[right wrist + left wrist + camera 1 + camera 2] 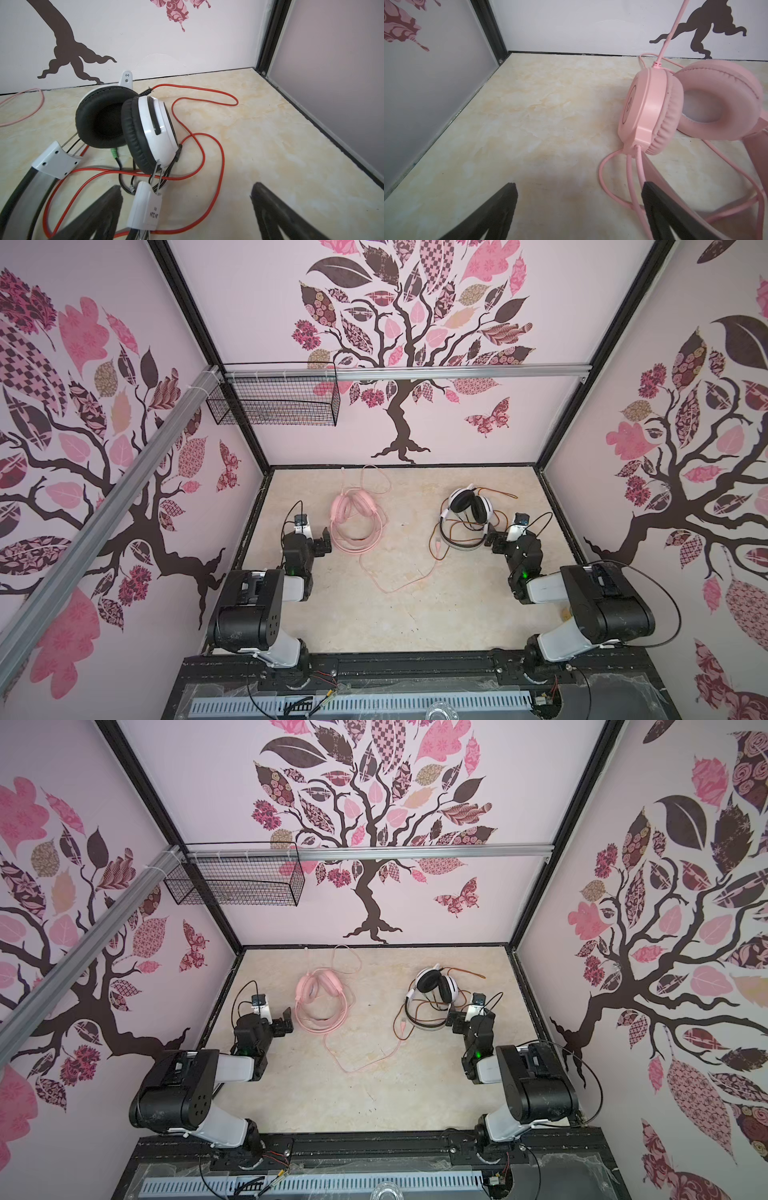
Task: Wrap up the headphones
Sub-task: 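Raise both grippers from the rest pose toward the headsets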
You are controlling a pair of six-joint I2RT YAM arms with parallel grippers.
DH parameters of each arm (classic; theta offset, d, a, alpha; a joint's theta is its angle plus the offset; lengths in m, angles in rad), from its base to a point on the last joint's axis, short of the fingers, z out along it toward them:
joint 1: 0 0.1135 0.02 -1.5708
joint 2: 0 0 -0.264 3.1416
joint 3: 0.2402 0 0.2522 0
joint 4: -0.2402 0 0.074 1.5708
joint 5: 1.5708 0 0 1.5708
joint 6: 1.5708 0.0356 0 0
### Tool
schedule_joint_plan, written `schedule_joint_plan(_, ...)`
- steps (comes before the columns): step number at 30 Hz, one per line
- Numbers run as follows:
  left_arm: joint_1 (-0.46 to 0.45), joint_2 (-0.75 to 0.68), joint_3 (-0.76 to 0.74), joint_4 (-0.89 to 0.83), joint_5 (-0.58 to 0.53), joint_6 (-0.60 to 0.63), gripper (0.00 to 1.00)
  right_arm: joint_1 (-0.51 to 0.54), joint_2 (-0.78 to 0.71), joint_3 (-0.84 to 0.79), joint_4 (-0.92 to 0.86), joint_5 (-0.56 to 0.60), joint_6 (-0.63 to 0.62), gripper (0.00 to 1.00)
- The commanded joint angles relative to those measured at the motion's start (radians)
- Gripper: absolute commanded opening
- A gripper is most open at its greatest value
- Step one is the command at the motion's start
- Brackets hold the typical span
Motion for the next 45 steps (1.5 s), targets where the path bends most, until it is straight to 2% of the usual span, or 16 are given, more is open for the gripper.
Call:
schedule_joint_plan(1,0.002,0.006,0.02,0.025,0.009,0.013,0.98,-0.005,0.011,0.016,-0.001,-0.005,-0.003,0.99)
schedule_joint_plan(37,0.027,0.009,0.034,0.006,0.049,-0.002,0.98,-0.014,0.009,0.016,-0.003,-0.022,-0.002,1.0)
schedule_joint_plan(38,0.02,0.006,0.028,0.027,0.021,-0.003,0.98,-0.014,0.007,0.013,-0.001,-0.023,-0.002,1.0)
schedule_joint_plan(39,-0.007,-0.014,0.016,0.052,-0.084,-0.01,0.98,-0.014,0.002,0.006,0.008,-0.029,-0.006,1.0)
schedule_joint_plan(40,-0.055,-0.083,0.013,0.001,-0.214,0.004,0.98,-0.012,-0.007,-0.008,0.056,-0.061,-0.023,1.0)
schedule_joint_plan(41,-0.086,-0.164,0.025,-0.093,-0.275,0.022,0.98,-0.001,-0.036,-0.008,0.024,-0.082,-0.048,0.99)
schedule_joint_plan(42,-0.115,-0.264,0.065,-0.237,-0.304,0.014,0.98,0.025,-0.105,0.031,-0.131,-0.05,-0.058,0.99)
schedule_joint_plan(43,-0.13,-0.354,0.107,-0.345,-0.341,-0.048,0.98,0.053,-0.169,0.114,-0.336,0.011,-0.037,1.0)
schedule_joint_plan(45,-0.136,-0.491,0.163,-0.46,-0.323,-0.2,0.98,0.066,-0.23,0.266,-0.585,0.062,0.101,0.99)
